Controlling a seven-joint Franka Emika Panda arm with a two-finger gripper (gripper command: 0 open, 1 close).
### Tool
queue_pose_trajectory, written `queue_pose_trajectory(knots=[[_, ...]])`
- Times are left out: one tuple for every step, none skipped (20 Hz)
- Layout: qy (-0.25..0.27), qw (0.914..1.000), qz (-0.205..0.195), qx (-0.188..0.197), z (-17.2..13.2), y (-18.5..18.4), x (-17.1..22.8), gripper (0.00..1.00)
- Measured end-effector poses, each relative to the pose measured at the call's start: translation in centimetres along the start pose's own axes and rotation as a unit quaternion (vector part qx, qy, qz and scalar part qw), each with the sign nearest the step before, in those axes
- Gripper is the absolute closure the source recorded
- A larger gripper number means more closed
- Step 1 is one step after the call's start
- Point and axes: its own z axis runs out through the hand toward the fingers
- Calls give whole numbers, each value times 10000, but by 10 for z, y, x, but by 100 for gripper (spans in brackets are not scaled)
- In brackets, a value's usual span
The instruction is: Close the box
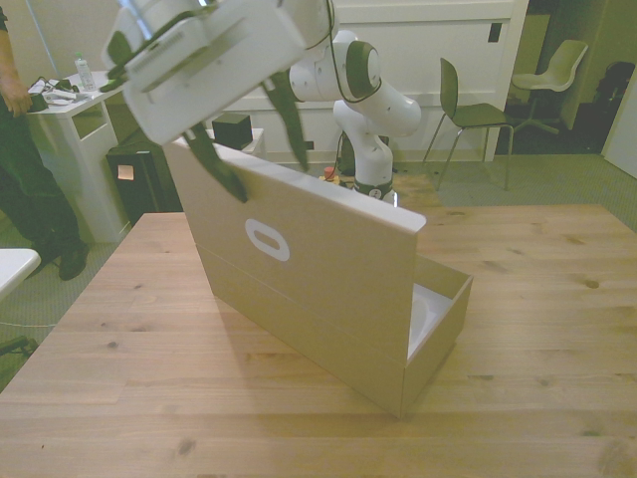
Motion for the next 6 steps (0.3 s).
queue_pose_trajectory(knots=[[2,9999,-106,-38,3,-13,-11,0],[20,9998,-202,-70,5,-24,-22,0],[49,9995,-284,-99,5,-34,-33,0],[88,9993,-348,-128,4,-44,-44,0],[137,9990,-392,-159,3,-52,-55,0],[190,9987,-421,-196,2,-61,-66,0]])
